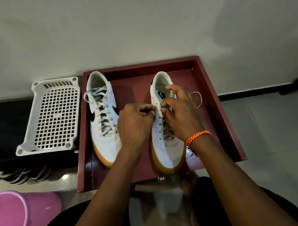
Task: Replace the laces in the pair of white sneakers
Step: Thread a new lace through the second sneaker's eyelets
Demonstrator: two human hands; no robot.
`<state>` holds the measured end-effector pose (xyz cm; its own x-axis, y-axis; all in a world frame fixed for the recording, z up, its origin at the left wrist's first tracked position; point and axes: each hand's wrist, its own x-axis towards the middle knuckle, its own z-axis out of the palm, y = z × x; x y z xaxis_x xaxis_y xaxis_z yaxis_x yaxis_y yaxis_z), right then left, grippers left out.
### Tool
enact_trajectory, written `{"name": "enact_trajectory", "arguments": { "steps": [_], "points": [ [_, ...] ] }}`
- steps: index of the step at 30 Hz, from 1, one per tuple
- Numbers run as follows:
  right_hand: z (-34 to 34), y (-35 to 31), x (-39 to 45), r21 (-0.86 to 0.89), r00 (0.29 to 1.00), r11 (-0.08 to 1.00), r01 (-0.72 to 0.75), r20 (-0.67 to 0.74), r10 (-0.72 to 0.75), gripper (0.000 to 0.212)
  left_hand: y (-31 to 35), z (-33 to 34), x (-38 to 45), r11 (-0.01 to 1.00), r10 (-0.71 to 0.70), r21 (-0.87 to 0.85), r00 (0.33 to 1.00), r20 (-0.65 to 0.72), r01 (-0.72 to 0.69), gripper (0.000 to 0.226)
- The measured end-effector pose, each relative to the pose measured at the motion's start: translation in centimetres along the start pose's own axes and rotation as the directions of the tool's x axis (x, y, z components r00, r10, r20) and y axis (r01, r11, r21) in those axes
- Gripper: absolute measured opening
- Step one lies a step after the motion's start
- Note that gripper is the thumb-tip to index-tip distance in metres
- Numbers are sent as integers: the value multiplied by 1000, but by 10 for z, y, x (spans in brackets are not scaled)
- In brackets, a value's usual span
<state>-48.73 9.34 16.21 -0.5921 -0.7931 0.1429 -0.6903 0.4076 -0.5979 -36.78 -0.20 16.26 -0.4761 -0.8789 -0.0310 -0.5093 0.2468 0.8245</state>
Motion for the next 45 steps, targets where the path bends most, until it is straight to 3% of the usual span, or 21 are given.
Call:
{"name": "enact_trajectory", "arguments": {
  "steps": [5,13,21,28,33,38,45],
  "points": [
    [-8,-8,-1,-282,999,959,36,44,-25,13,0,2,-1,1000,1,-7,1000,-3,-1,17],
    [-3,-2,0,-1,997,997,-80,23,80,12,0,3,-1,1000,17,2,1000,-8,-17,17],
    [-8,-8,-4,-282,997,959,-3,67,22,8,-2,1,-1,1000,-16,-15,1000,-6,16,15],
    [-2,-6,0,-73,996,995,-67,57,71,11,2,1,-2,1000,17,17,1000,-1,-17,13],
    [-9,-11,-5,-278,998,960,-30,53,46,9,2,1,-1,1000,9,26,1000,13,-9,16],
    [-2,-13,-2,-151,994,985,-79,63,90,16,5,-2,-4,999,26,44,999,-19,-25,7],
    [-5,-7,-5,-275,994,962,-4,107,34,11,7,1,-3,997,56,64,998,-39,-53,6]
  ]
}}
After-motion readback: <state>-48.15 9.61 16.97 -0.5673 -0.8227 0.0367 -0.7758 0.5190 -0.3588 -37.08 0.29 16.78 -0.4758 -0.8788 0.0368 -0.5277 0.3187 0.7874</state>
